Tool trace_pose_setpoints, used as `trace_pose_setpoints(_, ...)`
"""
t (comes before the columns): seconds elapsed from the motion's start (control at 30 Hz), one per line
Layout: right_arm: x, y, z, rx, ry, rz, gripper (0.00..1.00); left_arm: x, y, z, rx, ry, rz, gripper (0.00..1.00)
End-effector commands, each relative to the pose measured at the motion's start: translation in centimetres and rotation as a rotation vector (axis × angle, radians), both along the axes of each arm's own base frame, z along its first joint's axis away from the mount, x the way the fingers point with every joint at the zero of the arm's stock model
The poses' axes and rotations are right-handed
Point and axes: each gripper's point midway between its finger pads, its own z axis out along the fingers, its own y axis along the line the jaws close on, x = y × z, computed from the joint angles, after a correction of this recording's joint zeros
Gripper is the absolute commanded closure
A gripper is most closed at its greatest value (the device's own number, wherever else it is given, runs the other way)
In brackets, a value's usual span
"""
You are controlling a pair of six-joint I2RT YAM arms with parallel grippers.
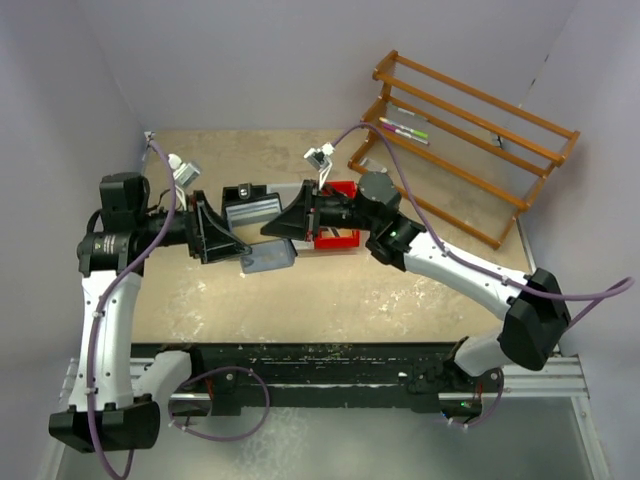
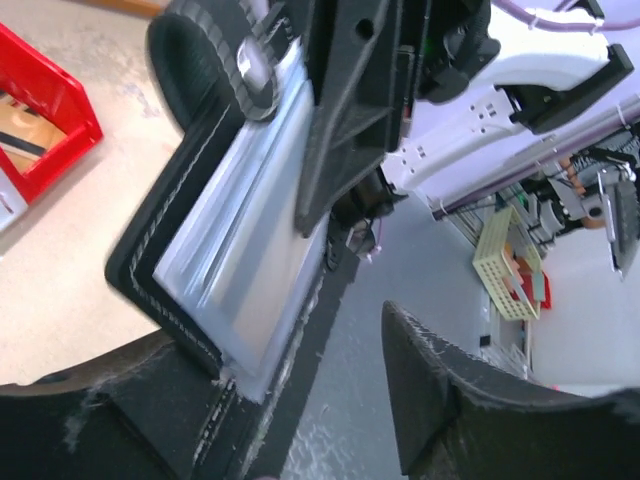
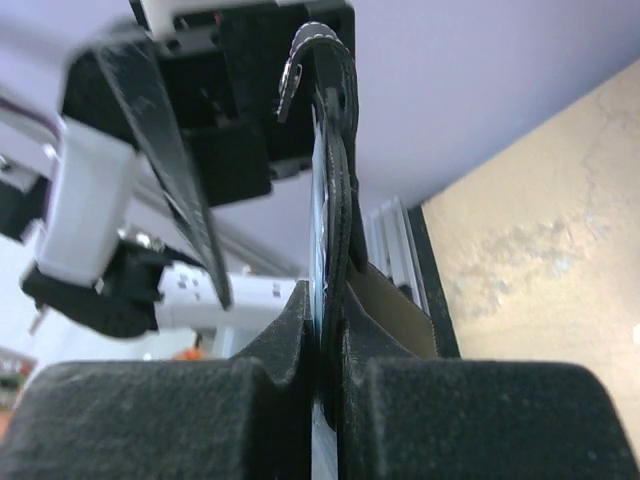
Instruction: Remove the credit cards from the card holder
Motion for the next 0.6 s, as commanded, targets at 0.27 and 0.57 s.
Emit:
trace_pose_setpoints(0.27,-1.1,-1.0,7.7,0.350,0.020,-0.118,1.00,0.7,-0.4,2.5,-0.096,-0.013,0.037,0.74)
trace_pose_setpoints(0.57,-3.2,-1.6,5.5,0.132,-0.104,0.259,0.44,-0.8,-0.5,1.4,-0.111,0.059,-0.064,1.00)
